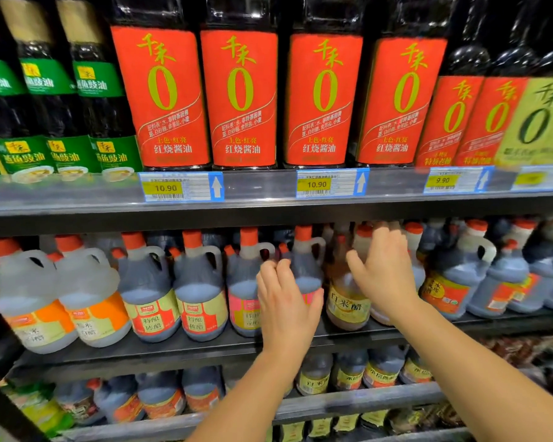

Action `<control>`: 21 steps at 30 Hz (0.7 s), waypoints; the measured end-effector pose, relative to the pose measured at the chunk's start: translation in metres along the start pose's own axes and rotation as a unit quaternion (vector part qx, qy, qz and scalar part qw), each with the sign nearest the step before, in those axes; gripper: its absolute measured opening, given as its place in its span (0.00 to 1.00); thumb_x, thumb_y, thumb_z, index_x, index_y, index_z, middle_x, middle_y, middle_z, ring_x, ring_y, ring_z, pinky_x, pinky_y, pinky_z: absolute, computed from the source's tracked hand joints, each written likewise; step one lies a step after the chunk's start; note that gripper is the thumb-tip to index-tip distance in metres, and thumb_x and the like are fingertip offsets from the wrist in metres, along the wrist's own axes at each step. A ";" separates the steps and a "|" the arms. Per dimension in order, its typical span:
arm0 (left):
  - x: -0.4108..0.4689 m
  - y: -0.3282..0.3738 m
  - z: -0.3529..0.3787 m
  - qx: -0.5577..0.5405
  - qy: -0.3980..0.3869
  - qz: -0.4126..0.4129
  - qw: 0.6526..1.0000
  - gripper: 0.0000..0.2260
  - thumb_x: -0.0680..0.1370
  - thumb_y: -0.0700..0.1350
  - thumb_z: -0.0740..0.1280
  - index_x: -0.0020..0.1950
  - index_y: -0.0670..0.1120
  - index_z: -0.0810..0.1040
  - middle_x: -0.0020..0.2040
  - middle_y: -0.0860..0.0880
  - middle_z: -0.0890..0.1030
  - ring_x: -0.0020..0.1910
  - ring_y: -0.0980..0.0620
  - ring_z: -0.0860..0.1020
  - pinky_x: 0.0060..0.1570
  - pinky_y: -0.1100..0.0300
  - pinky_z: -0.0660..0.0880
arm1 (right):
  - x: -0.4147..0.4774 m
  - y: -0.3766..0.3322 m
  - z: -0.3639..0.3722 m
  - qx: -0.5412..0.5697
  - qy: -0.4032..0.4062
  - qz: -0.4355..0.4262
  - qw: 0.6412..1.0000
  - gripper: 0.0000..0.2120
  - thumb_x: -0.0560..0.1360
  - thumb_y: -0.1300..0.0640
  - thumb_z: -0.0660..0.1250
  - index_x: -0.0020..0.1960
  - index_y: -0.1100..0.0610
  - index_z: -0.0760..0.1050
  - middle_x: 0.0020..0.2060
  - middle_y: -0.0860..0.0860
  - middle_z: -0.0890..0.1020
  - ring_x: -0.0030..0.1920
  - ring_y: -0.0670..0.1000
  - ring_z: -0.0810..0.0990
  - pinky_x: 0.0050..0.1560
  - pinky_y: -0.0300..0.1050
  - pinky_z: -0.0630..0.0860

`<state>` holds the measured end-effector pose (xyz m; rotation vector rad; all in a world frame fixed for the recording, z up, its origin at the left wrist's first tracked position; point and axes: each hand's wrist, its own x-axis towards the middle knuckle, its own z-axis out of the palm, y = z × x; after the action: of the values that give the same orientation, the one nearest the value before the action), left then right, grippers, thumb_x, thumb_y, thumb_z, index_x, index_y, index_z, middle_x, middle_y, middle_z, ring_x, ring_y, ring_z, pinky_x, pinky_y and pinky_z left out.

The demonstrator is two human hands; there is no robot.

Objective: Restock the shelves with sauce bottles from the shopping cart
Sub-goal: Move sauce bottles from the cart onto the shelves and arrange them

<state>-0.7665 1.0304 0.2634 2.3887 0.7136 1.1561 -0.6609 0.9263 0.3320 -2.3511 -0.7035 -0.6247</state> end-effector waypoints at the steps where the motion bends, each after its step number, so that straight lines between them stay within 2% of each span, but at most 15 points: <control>1: 0.000 0.003 0.003 0.002 -0.007 0.001 1.000 0.30 0.71 0.53 0.75 0.66 0.39 0.70 0.59 0.43 0.69 0.58 0.42 0.69 0.58 0.50 0.72 | 0.001 0.003 -0.001 -0.003 -0.003 0.010 1.000 0.13 0.73 0.58 0.69 0.47 0.65 0.68 0.45 0.64 0.72 0.51 0.64 0.70 0.50 0.57 0.67; 3: -0.002 0.008 0.010 0.004 -0.019 0.000 1.000 0.30 0.72 0.53 0.74 0.67 0.39 0.69 0.60 0.43 0.68 0.59 0.43 0.69 0.59 0.51 0.71 | 0.004 0.006 -0.003 0.000 -0.019 0.031 0.999 0.13 0.73 0.56 0.69 0.46 0.63 0.66 0.45 0.64 0.73 0.51 0.64 0.71 0.51 0.57 0.68; 5: -0.004 0.011 0.016 0.005 -0.030 -0.011 0.999 0.31 0.72 0.53 0.74 0.67 0.39 0.68 0.61 0.43 0.68 0.61 0.42 0.68 0.60 0.51 0.70 | 0.007 0.007 -0.005 0.008 -0.044 0.048 0.998 0.14 0.74 0.56 0.69 0.44 0.61 0.64 0.43 0.63 0.76 0.49 0.63 0.74 0.46 0.54 0.71; 7: -0.006 0.013 0.021 0.011 -0.029 -0.025 0.999 0.31 0.71 0.53 0.75 0.67 0.39 0.69 0.60 0.42 0.69 0.61 0.41 0.69 0.61 0.49 0.71 | 0.010 0.010 -0.004 0.019 -0.059 0.060 0.996 0.13 0.73 0.56 0.68 0.43 0.61 0.65 0.38 0.60 0.77 0.42 0.61 0.77 0.37 0.48 0.70; 10: -0.006 0.016 0.028 0.040 -0.017 -0.040 0.998 0.34 0.69 0.54 0.76 0.67 0.38 0.69 0.60 0.42 0.69 0.60 0.40 0.70 0.60 0.48 0.72 | 0.013 0.014 -0.002 0.021 -0.071 0.064 0.995 0.10 0.73 0.58 0.67 0.40 0.62 0.67 0.28 0.51 0.71 0.31 0.53 0.73 0.28 0.42 0.64; 12: -0.005 0.018 0.032 0.056 -0.001 -0.048 0.997 0.34 0.67 0.55 0.78 0.65 0.38 0.70 0.58 0.41 0.70 0.59 0.40 0.71 0.59 0.48 0.73 | 0.014 0.017 -0.001 -0.001 -0.084 0.054 0.995 0.10 0.74 0.59 0.66 0.38 0.61 0.67 0.28 0.51 0.70 0.31 0.53 0.72 0.31 0.42 0.65; 15: -0.003 0.021 0.037 0.067 0.027 -0.060 0.996 0.34 0.65 0.54 0.79 0.62 0.38 0.71 0.56 0.42 0.71 0.55 0.40 0.72 0.55 0.48 0.75 | 0.017 0.019 -0.002 -0.038 -0.107 0.028 0.993 0.10 0.77 0.58 0.63 0.39 0.60 0.69 0.34 0.54 0.73 0.39 0.57 0.77 0.37 0.44 0.68; 18: -0.001 0.021 0.042 0.080 0.048 -0.070 0.993 0.34 0.64 0.54 0.80 0.60 0.38 0.71 0.54 0.42 0.70 0.53 0.40 0.72 0.53 0.48 0.75 | 0.022 0.021 -0.004 -0.057 -0.137 0.014 0.989 0.10 0.79 0.56 0.61 0.44 0.62 0.75 0.39 0.56 0.77 0.44 0.57 0.80 0.43 0.46 0.73; 21: 0.002 0.022 0.044 0.093 0.051 -0.088 0.991 0.33 0.64 0.55 0.80 0.58 0.38 0.71 0.52 0.43 0.70 0.52 0.41 0.72 0.51 0.48 0.75 | 0.026 0.022 -0.005 -0.084 -0.170 -0.007 0.982 0.12 0.79 0.57 0.60 0.48 0.64 0.77 0.44 0.57 0.81 0.48 0.57 0.81 0.47 0.46 0.74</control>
<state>-0.7243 1.0086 0.2505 2.3695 1.0848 1.1893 -0.6290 0.9167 0.3419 -2.6455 -0.8441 -0.2976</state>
